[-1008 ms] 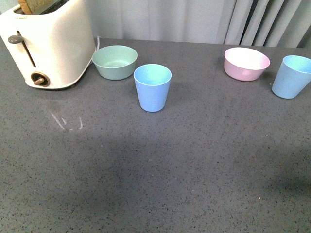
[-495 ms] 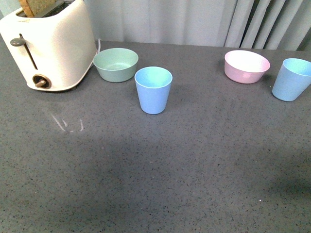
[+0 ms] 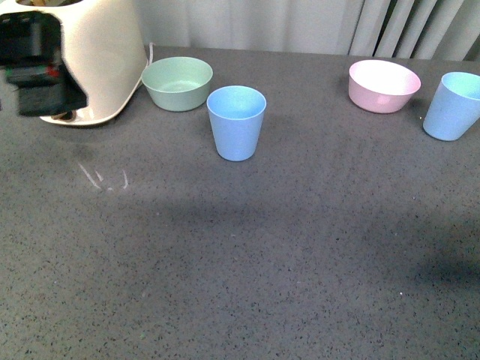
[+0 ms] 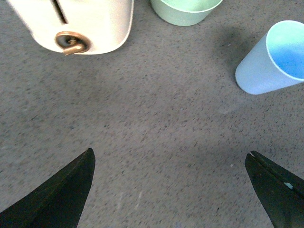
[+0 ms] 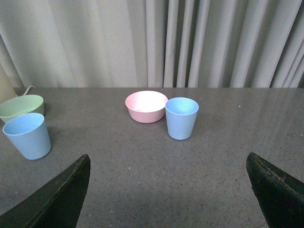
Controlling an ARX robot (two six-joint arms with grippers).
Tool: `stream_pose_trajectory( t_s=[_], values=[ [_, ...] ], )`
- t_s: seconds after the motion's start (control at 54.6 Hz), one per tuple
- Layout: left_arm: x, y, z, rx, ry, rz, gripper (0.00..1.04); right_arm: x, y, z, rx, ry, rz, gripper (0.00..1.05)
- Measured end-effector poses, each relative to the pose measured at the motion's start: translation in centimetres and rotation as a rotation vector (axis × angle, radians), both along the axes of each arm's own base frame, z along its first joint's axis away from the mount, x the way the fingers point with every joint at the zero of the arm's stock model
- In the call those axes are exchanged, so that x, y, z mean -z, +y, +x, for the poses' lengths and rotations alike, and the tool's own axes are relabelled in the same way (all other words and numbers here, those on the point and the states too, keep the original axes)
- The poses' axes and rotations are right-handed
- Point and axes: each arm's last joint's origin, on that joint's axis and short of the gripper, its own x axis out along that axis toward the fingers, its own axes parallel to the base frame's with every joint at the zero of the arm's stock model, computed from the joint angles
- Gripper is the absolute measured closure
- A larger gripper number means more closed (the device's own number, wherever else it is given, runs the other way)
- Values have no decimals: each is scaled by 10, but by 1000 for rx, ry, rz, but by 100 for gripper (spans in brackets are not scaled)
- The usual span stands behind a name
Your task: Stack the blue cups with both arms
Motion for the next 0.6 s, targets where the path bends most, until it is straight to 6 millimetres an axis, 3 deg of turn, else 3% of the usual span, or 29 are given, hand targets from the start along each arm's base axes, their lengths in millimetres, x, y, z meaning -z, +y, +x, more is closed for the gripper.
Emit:
stream_pose_trajectory(
  t_s=[0.257,0.605],
  values=[
    [7,-45,43,2,54,-15,9,0,0,0,0,0,0,9],
    [21,-74,81,-21,94,-39,9,0,0,0,0,0,0,9]
  ],
)
